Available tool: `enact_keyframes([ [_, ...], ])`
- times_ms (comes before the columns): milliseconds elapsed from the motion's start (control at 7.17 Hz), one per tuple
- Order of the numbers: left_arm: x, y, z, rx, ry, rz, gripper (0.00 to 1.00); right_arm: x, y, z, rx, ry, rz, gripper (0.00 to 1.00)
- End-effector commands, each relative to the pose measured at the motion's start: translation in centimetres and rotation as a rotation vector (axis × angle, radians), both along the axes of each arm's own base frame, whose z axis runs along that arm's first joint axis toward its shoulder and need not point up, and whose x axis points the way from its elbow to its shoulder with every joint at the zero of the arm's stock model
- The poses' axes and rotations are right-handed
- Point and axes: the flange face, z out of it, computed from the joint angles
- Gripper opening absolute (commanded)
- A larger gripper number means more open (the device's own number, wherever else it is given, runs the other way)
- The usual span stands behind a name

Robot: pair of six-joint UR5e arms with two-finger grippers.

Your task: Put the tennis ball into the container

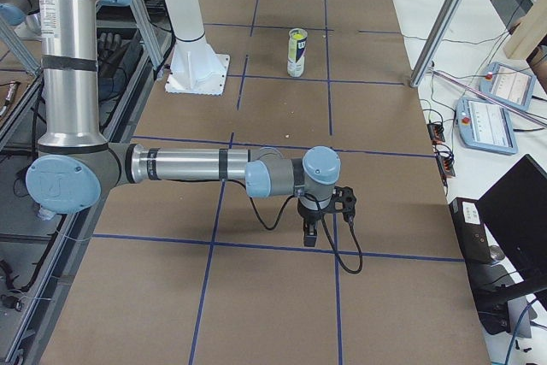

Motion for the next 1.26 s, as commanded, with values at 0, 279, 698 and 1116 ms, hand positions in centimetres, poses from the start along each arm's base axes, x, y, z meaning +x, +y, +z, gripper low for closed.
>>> enact_keyframes([
  [0,-7.4,4.9,10.3,-0.037,-0.033,0.052,1.00,0.0,0.0,0.0,0.000,0.000,0.001,1.00],
  [279,-10.0,8.6,18.5,-0.116,0.041,0.013,1.00,0.0,0.0,0.0,0.000,0.000,0.001,1.00],
  [698,-9.7,8.7,20.8,-0.146,0.063,0.002,1.00,0.0,0.0,0.0,0.000,0.000,0.001,1.00],
  [1116,-9.8,8.7,19.4,-0.179,0.064,-0.034,1.00,0.0,0.0,0.0,0.000,0.000,-0.001,1.00],
])
